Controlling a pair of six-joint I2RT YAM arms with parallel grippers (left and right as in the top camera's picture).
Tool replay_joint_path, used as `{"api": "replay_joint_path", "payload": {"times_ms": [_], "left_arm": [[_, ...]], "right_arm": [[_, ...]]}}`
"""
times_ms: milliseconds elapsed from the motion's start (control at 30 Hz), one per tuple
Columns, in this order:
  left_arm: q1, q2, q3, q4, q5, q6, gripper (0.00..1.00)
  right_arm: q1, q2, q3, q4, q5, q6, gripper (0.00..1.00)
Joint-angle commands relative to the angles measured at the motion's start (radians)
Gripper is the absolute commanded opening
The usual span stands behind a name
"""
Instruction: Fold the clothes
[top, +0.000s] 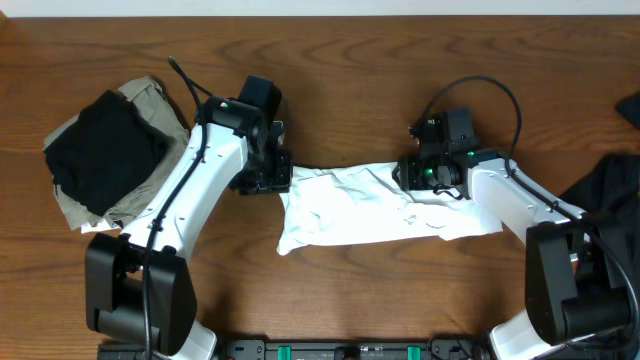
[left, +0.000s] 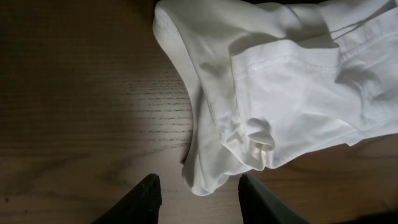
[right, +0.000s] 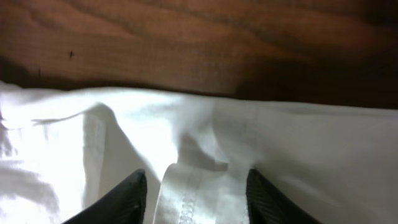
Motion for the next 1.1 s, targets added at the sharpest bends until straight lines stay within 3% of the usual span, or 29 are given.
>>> {"api": "replay_joint_path", "payload": {"times_ms": [0,133,300,500,933,1067], "left_arm": [[0.005,-0.004,0.013,-0.006,0.002,-0.001,0.43],[0.005,-0.004,0.013,-0.006,0.002,-0.001,0.43],[0.005,-0.004,0.013,-0.006,0.002,-0.001,0.43],[0.005,-0.004,0.013,-0.006,0.002,-0.001,0.43],[0.005,-0.004,0.013,-0.006,0.002,-0.001,0.44],[0.005,-0.004,0.013,-0.005,0.002,-0.001,0.43]], "right_arm": [[0.006,-0.046,0.006,-0.028,-0.031,-0.016,0.52],[-0.011,-0.192,0.059,-0.138,0.013,-0.023,0.55],[-0.053,-0.395,0.084,-0.372,0.214,-0.018,0.58],[-0.106,-0.436,0.047,-0.58,0.266,0.021,0.57],[-0.088,-0.378,-0.241,-0.311,0.224,0.087,0.55],[-0.084,-0.369,-0.271,-0.228,0.112,0.07,0.55]]}}
